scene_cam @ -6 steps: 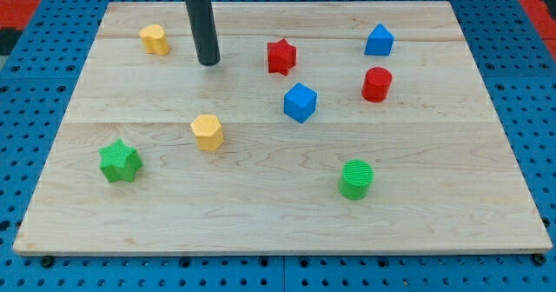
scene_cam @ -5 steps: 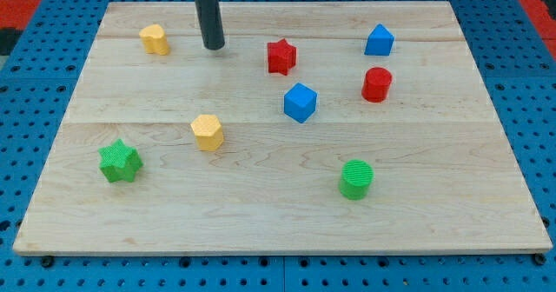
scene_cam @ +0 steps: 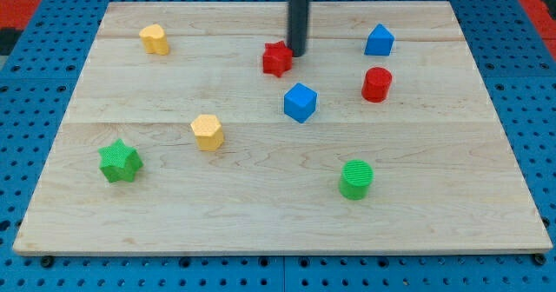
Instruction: Move the red star diagonally top left of the blue cube
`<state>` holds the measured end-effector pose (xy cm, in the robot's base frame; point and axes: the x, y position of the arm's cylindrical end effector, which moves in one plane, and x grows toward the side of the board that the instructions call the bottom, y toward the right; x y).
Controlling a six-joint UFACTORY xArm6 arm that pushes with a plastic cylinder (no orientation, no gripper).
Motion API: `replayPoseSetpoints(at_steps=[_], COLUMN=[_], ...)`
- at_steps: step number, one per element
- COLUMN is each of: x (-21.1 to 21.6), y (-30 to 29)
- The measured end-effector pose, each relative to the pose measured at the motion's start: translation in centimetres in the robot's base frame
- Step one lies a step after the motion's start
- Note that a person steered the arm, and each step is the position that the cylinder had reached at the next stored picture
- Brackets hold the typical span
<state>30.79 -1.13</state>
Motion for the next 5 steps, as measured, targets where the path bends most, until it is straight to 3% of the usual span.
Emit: replayPoseSetpoints(at_steps=[1,5], x=[0.7,0.9], y=[-7.8,-4.7])
